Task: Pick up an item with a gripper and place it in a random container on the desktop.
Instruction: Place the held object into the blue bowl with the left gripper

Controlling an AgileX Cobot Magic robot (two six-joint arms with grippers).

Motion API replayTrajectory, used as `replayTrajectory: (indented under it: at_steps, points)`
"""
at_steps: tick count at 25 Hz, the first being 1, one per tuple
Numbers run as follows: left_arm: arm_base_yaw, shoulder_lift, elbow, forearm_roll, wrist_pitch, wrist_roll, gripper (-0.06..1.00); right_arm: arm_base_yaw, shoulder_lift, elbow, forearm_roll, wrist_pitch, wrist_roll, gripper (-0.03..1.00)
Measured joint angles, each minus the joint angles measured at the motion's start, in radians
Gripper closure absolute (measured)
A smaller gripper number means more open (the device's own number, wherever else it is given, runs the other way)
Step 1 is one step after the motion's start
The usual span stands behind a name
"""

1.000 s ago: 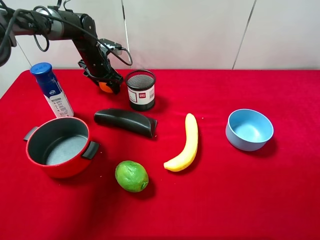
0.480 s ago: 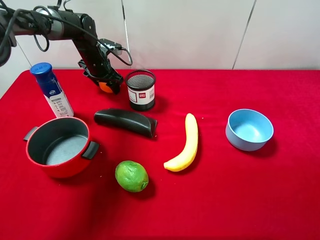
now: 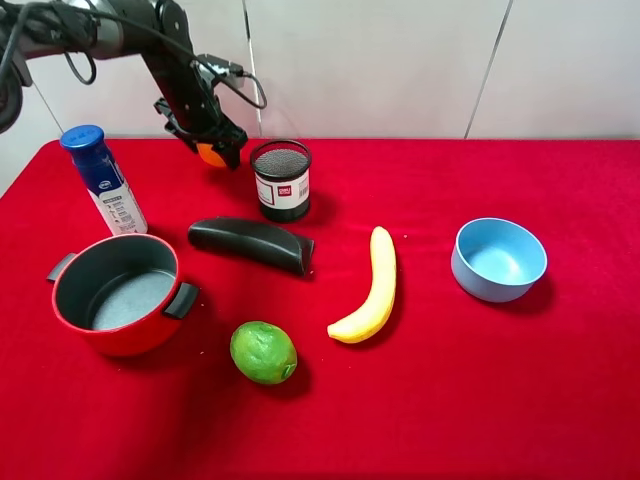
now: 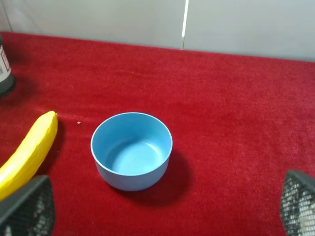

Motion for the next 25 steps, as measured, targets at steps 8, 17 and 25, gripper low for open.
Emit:
replayTrajectory:
  at_steps: [8, 17, 25]
  points:
    - [-0.019, 0.0, -0.13, 0.001, 0.15, 0.0, 0.24, 0.0, 0.0, 0.0, 0.0, 0.0, 0.0, 0.27]
    - [-0.08, 0.0, -0.284, 0.0, 0.274, 0.0, 0.24, 0.0, 0.0, 0.0, 0.0, 0.0, 0.0, 0.27]
    - [-0.141, -0.002, -0.41, 0.0, 0.276, -0.014, 0.24, 0.0, 0.0, 0.0, 0.0, 0.0, 0.0, 0.27]
